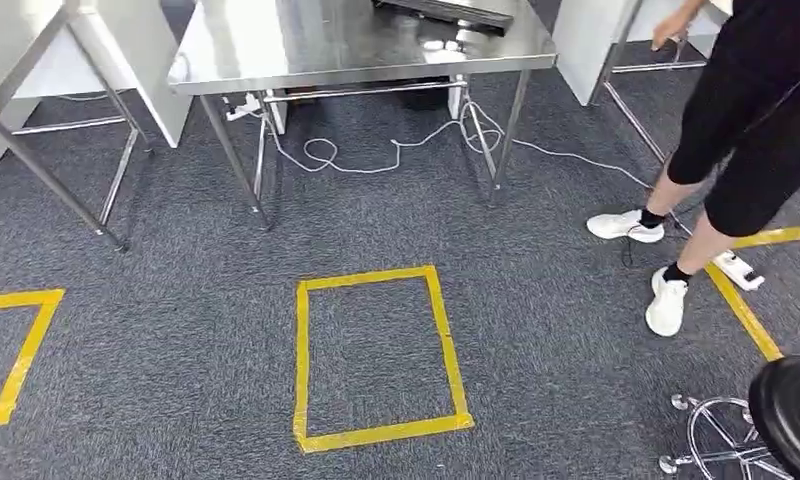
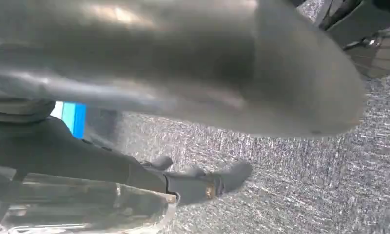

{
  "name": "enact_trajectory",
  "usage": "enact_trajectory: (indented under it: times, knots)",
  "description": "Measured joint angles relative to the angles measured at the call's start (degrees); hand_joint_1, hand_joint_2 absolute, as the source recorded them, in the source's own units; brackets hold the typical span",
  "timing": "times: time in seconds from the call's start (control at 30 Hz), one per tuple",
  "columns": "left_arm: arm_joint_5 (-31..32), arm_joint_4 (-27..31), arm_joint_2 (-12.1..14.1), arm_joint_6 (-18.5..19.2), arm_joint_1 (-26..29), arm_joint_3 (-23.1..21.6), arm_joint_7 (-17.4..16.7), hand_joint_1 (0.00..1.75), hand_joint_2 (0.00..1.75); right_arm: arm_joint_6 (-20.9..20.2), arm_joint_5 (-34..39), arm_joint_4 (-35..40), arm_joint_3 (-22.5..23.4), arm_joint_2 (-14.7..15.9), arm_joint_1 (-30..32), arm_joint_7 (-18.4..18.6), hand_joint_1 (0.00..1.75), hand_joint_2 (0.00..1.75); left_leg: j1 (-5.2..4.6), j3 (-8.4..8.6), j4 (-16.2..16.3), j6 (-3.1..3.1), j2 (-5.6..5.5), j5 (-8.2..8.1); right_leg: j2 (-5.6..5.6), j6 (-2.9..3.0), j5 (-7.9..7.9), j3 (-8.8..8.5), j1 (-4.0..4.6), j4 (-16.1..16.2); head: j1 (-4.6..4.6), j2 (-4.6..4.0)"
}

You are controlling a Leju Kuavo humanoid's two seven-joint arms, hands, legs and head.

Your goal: Take the parts from the cabinet and place them on the table.

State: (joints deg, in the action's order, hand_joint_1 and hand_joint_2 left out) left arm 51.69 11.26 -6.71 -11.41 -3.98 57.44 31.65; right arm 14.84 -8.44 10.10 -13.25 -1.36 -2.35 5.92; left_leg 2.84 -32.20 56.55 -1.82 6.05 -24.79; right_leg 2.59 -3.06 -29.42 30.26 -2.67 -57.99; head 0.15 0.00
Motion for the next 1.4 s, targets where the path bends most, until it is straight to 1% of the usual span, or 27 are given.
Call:
enact_trajectory:
  times: [0.03,0.07,0.1,0.17,0.23,0.3,0.37,0.4,0.43,0.5,0.53,0.57,0.6,0.63,0.7,0.73,0.8,0.87,0.9,0.93,1.03,1.07,1.13,1.17,1.27,1.33,1.4]
  knots:
    - [0.0,0.0,-0.1,0.0,0.0,0.0,0.0,0.0,0.0,0.0,0.0,0.0,0.0,0.0,0.0,0.0,0.0,0.0,0.27,0.11,0.0,-0.27,0.48,0.15,-0.61,0.58,0.12,0.12,0.07,-0.2,0.05,-0.02]
    - [0.0,0.0,-0.1,-0.1,0.0,0.0,0.0,0.0,0.0,0.0,0.0,0.0,0.0,0.0,0.1,0.0,0.0,0.0,0.78,-0.01,0.5,-0.69,-0.96,-0.91,-1.12,1.23,0.47,0.15,-0.2,-0.1,-0.28,-0.02]
    - [0.0,0.0,-0.1,-0.2,0.0,0.0,-0.1,0.0,0.0,-0.1,-0.1,-0.1,0.0,0.0,0.1,0.0,0.0,0.0,0.71,-1.09,3.2,-0.55,-3.53,-3.91,-1.65,1.63,0.74,-0.07,-0.02,-0.1,-0.26,-0.02]
    - [-0.1,0.0,-0.1,-0.2,0.2,0.0,-0.1,0.0,0.0,-0.1,-0.1,-0.1,0.0,0.0,0.1,0.0,0.0,0.0,0.08,-4.67,12.1,-0.02,-5.41,-9.37,-2.72,2.42,1.25,0.63,0.61,-0.1,-0.5,0.0]
    - [-0.1,0.0,-0.1,-0.3,0.3,0.0,-0.2,0.0,0.0,-0.3,-0.2,-0.1,0.0,-0.1,0.1,0.0,0.0,0.0,-0.46,-7.38,18.9,0.71,-5.67,-11.53,-4.11,2.82,1.51,1.07,1.43,-0.2,-0.52,0.0]
    - [-0.1,0.0,-0.1,-0.2,0.3,0.0,-0.2,0.0,0.0,-0.3,-0.2,-0.1,0.0,0.0,0.3,0.0,0.0,0.0,-1.09,-5.45,15.6,2.09,-5.95,-8.63,-5.63,2.99,1.62,1.05,2.05,-0.2,-0.5,-0.02]
    - [-0.1,0.0,-0.1,-0.2,0.3,0.0,-0.2,0.0,0.0,-0.4,-0.2,-0.2,0.0,0.0,0.3,0.0,0.0,0.0,-1.72,-0.86,6.8,3.79,-7.74,-4.36,-7.04,3.02,1.7,0.85,2.5,-0.2,-0.48,-0.02]
    - [-0.1,0.0,0.3,-0.1,0.3,0.0,-0.2,0.0,0.0,-0.4,-0.2,-0.2,0.0,-0.4,0.2,0.1,0.0,0.0,-1.84,1.1,3.0,5.3,-12.02,-4.22,-7.75,3.04,1.82,0.98,2.06,-0.2,-0.16,-0.02]
    - [0.1,-0.2,0.0,0.0,0.3,0.0,-0.2,0.0,0.0,-0.4,-0.2,-0.2,0.0,-0.1,0.0,0.2,0.0,0.0,-1.94,1.15,2.4,5.22,-11.96,-3.81,-8.43,2.8,1.96,1.32,3.07,-0.3,0.15,0.0]
    - [0.1,-0.2,0.0,0.0,0.2,0.0,-0.3,0.0,0.0,-0.4,-0.2,-0.2,0.0,0.0,0.1,0.3,0.0,0.0,-2.48,1.17,2.2,5.21,-10.54,-3.82,-9.81,2.1,2.41,1.8,1.78,0.0,-0.06,0.0]
    - [0.1,-0.2,0.0,0.0,0.2,0.0,-0.3,0.0,0.0,-0.4,-0.2,-0.2,0.0,-0.5,0.2,0.3,0.0,0.0,-2.68,1.36,1.6,5.3,-9.76,-3.37,-10.45,1.66,2.69,2.44,2.07,0.0,-0.06,-0.02]
    - [0.1,-0.2,-0.2,0.1,0.1,0.0,-0.3,0.0,0.0,-0.4,-0.1,-0.3,0.0,0.1,0.2,0.3,0.0,0.0,-1.71,1.75,0.2,5.07,-8.66,-2.64,-10.34,1.55,2.63,2.58,2.71,-0.3,0.07,-0.02]
    - [0.2,-0.2,-0.2,0.0,0.1,0.0,-0.3,0.0,0.0,-0.4,-0.1,-0.3,0.0,-0.2,0.2,0.3,0.0,0.0,-2.02,2.03,-0.5,4.86,-8.0,-2.32,-6.61,1.76,1.48,3.8,2.66,-2.1,0.11,0.0]
    - [0.2,-0.2,-0.2,0.0,0.1,0.0,-0.3,0.0,0.0,-0.4,-0.1,-0.3,0.0,0.0,0.1,0.4,0.0,0.0,-2.03,1.87,-0.6,5.21,-7.07,-2.09,-4.82,2.07,-0.36,5.31,2.66,-5.2,0.62,-0.02]
    - [0.3,-0.2,-0.2,0.1,0.3,0.0,-0.3,0.0,0.0,-0.4,-0.1,-0.3,0.0,0.0,-0.1,0.4,0.0,0.0,-2.2,1.54,-0.6,5.11,-4.89,-2.1,-3.53,2.06,-4.41,9.63,2.23,-14.4,0.63,-0.02]
    - [0.3,-0.2,-0.2,0.1,0.3,0.0,-0.3,0.0,0.0,-0.4,-0.1,-0.3,0.0,0.0,0.0,0.4,0.0,0.0,-2.2,1.42,-0.5,5.1,-4.1,-2.09,-3.41,1.71,-5.0,10.57,2.01,-16.7,0.72,-0.02]
    - [0.3,-0.2,-0.2,0.1,0.2,0.0,-0.5,0.0,0.0,-0.4,-0.1,-0.3,0.0,0.0,0.2,0.4,0.0,0.0,-2.15,1.38,-0.5,4.91,-2.44,-2.03,-2.93,0.24,-3.44,8.41,1.33,-14.0,0.68,0.0]
    - [0.3,-0.2,-0.3,0.1,0.2,0.0,-0.6,0.0,0.0,-0.3,-0.1,-0.3,0.0,0.2,0.3,0.4,0.0,0.0,-1.97,1.48,-0.3,4.41,-1.08,-2.16,-1.14,-1.27,0.03,2.26,0.85,-3.7,0.7,0.0]
    - [0.3,-0.2,-0.3,0.0,0.1,0.0,-0.7,0.0,0.0,-0.4,-0.1,-0.3,0.0,0.0,0.2,0.4,0.0,0.0,-2.29,1.61,0.0,3.91,-0.48,-2.33,2.3,-1.21,0.62,-0.39,0.81,1.1,0.79,0.0]
    - [0.3,-0.2,-0.3,0.0,0.1,0.0,-0.8,0.0,0.0,-0.4,-0.2,-0.3,0.0,0.0,0.0,0.4,0.0,0.0,-2.61,1.54,0.2,3.27,0.17,-2.79,1.95,-0.57,1.02,-0.38,1.48,1.3,0.81,-0.02]
    - [0.2,-0.2,-0.3,-0.1,-0.2,0.0,-0.9,0.0,0.0,-0.4,-0.3,-0.4,0.0,-0.2,0.3,0.4,0.0,0.0,-2.38,2.31,0.0,2.48,1.64,-2.79,-0.12,0.64,1.16,0.34,1.46,1.2,0.28,0.0]
    - [0.2,-0.2,-0.3,-0.1,-0.2,0.0,-0.9,0.0,0.0,-0.4,-0.3,-0.4,0.0,-0.2,0.4,0.4,0.0,0.0,-2.15,2.18,0.2,2.0,1.84,-2.98,-0.78,1.31,1.6,0.17,0.79,1.5,0.37,-0.02]
    - [0.2,-0.2,-0.3,-0.1,-0.1,0.0,-0.9,0.0,0.0,-0.4,-0.3,-0.4,0.0,-0.2,0.3,0.4,0.0,0.0,-1.61,0.51,4.7,1.51,-3.61,-7.02,-1.7,2.24,2.17,0.01,0.4,1.5,0.18,-0.02]
    - [0.2,-0.2,-0.3,-0.1,0.0,0.0,-0.9,0.0,0.0,-0.4,-0.3,-0.4,0.0,-0.3,0.3,0.4,0.0,0.0,-1.58,-1.44,9.4,1.47,-5.06,-9.95,-2.28,2.39,2.27,0.23,0.5,1.5,0.11,0.0]
    - [0.2,-0.2,-0.3,-0.1,0.2,0.0,-1.0,0.0,0.0,-0.4,-0.2,-0.4,0.0,-0.5,0.3,0.4,0.0,0.0,-1.58,-5.31,18.4,1.37,-5.97,-13.47,-3.85,2.54,2.44,0.53,0.69,1.4,0.13,0.0]
    - [0.2,-0.2,-0.3,-0.1,0.2,0.0,-1.2,0.0,0.0,-0.4,-0.1,-0.4,0.0,-0.6,0.5,0.4,0.0,0.0,-1.52,-4.85,17.6,1.45,-6.01,-11.4,-5.28,2.47,2.48,0.42,0.65,1.4,0.11,-0.02]
    - [0.2,-0.2,-0.3,-0.2,0.2,0.0,-1.2,0.0,0.0,-0.4,-0.1,-0.4,0.0,-0.6,0.5,0.4,0.0,0.0,-1.08,-0.27,8.1,1.53,-7.01,-5.99,-7.04,2.31,2.54,0.19,0.47,1.2,0.11,-0.02]
